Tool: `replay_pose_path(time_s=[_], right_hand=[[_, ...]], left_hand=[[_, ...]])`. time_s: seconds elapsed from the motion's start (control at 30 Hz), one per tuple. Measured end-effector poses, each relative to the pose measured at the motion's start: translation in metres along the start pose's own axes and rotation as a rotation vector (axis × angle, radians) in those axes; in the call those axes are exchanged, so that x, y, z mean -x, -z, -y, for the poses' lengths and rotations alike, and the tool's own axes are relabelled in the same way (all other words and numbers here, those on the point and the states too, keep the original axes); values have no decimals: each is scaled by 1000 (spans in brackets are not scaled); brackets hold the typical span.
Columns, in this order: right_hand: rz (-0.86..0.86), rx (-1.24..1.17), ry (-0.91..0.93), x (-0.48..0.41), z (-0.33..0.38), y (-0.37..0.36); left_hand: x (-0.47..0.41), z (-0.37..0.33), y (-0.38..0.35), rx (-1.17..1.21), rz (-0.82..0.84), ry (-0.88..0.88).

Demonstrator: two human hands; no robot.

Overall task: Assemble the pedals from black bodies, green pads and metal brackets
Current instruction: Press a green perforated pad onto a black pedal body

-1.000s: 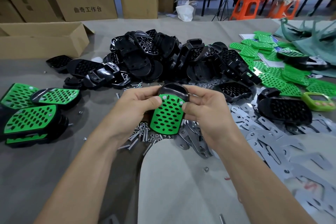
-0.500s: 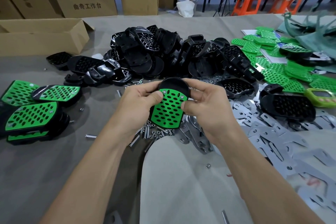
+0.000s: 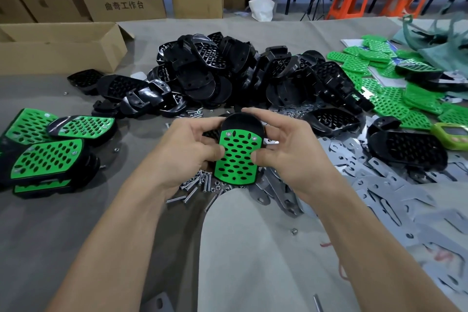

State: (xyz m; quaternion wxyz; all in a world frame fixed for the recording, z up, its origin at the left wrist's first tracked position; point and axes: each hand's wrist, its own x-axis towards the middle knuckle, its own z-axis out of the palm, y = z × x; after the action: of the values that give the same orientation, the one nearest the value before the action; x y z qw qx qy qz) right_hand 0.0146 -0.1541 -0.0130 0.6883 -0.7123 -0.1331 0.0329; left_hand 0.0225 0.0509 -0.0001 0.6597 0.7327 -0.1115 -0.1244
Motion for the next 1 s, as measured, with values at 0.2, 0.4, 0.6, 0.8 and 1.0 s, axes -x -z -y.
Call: replay_pose_path(time_s=[0.2, 0.4, 0.6, 0.8, 1.0], right_hand=[[-13, 19, 31, -4, -3, 1], [109, 78, -14, -3, -1, 1], [217, 105, -46, -2, 3, 3], [166, 142, -20, -6, 1, 3], [185, 265, -6, -4, 3, 3]], left_hand=[[-2, 0, -6, -46, -50, -45], [4, -3, 4, -48, 156, 13], [2, 3, 1, -74, 73, -15], [0, 3, 2, -158, 69, -34], [1, 7, 4, -293, 77, 18]])
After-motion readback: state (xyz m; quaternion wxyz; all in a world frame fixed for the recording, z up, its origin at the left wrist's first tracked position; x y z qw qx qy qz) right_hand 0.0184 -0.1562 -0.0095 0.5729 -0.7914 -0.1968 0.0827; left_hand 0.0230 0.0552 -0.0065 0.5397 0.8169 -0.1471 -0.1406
